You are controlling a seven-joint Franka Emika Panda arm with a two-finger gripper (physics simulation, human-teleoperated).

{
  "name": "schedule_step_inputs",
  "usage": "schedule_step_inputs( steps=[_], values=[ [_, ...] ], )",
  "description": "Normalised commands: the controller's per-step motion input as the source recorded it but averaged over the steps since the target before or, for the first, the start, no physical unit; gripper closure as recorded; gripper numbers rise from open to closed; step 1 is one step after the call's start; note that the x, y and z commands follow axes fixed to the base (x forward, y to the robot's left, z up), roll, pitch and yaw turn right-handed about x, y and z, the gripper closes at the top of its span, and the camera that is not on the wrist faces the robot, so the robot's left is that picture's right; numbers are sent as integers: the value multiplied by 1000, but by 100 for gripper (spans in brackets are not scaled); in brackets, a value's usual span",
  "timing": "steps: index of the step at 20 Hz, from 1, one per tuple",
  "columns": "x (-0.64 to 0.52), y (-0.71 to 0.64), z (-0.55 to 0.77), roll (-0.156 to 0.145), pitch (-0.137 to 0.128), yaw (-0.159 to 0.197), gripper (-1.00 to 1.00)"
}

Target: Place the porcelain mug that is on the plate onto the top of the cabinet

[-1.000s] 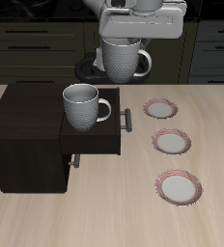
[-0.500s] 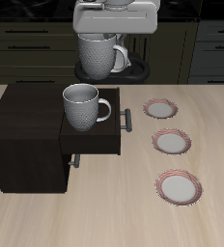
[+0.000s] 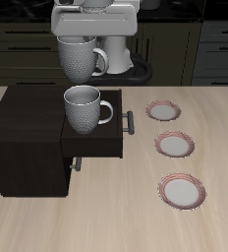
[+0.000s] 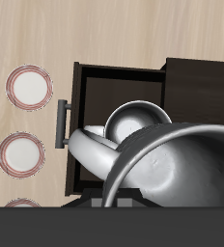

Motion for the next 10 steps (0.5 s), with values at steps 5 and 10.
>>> schedule_step_inputs(
  steps=[5, 10],
  values=[
    [54, -403, -65, -48, 9, -25, 100],
    [54, -434, -122, -34, 17, -40, 100]
  ],
)
